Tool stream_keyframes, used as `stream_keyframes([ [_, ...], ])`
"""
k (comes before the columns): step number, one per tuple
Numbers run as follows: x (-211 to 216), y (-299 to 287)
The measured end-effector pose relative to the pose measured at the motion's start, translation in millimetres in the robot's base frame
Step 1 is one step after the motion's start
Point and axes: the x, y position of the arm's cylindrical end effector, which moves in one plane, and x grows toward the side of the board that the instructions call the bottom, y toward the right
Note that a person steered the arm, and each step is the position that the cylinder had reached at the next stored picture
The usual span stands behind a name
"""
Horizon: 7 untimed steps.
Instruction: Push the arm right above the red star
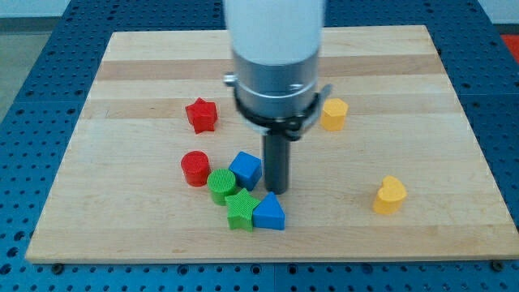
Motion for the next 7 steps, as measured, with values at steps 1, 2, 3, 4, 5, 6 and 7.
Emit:
stream_keyframes([
  [1,-4,21],
  [2,6,21],
  [3,10,21],
  [4,10,21],
  [5,-21,19],
  [6,-56,0],
  [7,-92,-37],
])
